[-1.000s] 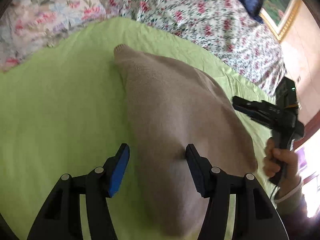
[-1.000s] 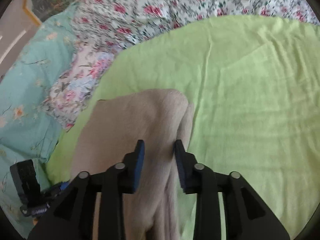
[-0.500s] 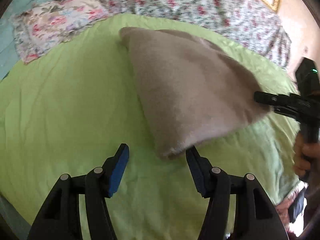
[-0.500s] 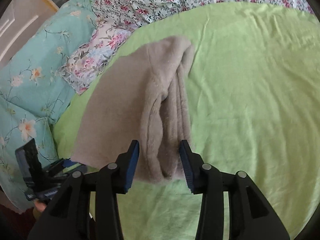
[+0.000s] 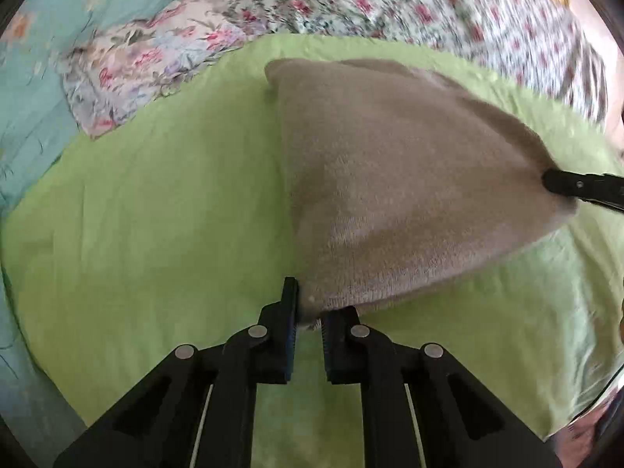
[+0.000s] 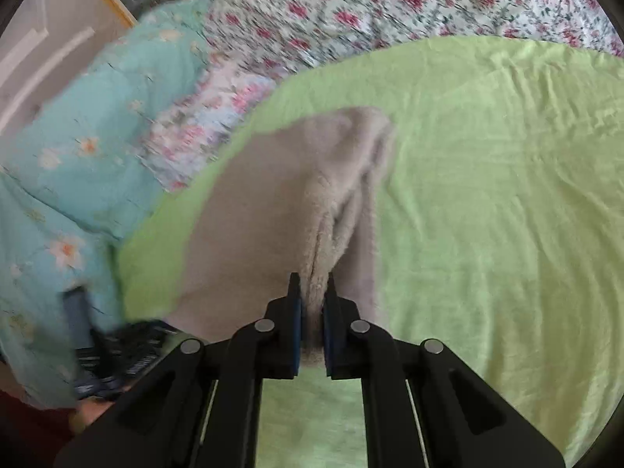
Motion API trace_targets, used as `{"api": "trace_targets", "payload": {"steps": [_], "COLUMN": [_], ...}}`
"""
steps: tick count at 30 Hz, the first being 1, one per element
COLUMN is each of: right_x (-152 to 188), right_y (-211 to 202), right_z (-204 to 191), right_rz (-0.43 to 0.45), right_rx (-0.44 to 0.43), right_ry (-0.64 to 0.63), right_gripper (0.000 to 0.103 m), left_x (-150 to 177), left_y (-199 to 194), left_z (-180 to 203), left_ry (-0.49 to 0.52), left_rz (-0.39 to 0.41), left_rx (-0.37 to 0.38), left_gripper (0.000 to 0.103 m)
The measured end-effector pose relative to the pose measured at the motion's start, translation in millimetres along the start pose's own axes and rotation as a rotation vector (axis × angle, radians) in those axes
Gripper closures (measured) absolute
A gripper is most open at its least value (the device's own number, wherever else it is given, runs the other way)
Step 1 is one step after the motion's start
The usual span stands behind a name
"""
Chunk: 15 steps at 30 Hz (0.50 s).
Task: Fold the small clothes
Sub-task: 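Open the left gripper and lift it off while the right gripper holds the folded edge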
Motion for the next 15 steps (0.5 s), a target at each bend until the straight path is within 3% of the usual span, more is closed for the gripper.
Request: {"api": "trace_targets", "payload": {"steps": [1,4,7,9,11,15], "right_x": [6.9,16.1,14.0,13.9,16.4,9.9], "right_y": [9.3,24.3,23.9,22.3,16.3,-19.4], "right_z": [5.1,17.2,19.8,21.5,26.0,25.3], "right_rz": [-0.032,-0.051,-0.041,-0.042,-0.051,0.017], "right_rx": [0.049,0.042,0.05,0.062,0.065,0.071], "right_ry": [-0.013,0.026,0.043,0.046,0.074,0.113], "right_gripper": [0.094,0.094,0.094,0.09,0.073,0.068], "left_x": [3.0,9.2,11.7,11.6,10.4,5.4], "left_y": [2.0,2.0,-0.4,-6.5,-12.6,-41.3], "left_z": [4.6,7.3,3.1,-3.4,-10.2,-33.1], "left_ry": [0.024,0.059,0.063,0.067,0.062,0.009], "left_rz": [0.007,0.028,0.013,-0.008,-0.022,-0.027], "left_rx": [-0.023,-0.048,-0.012,0.058,0.121,0.276], "left_gripper": [0.093,0.093,0.091,0.09,0.09,0.09]}}
Point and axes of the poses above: each gripper's, at about its wrist camera, not at the fingertips, and y roughly the way its jaws point, z to its right, x to its underside, the point moved 4 cm from there along y, roughly the way its jaws point, and after that the axes turned 7 degrees about -y, right-handed, at the moved point
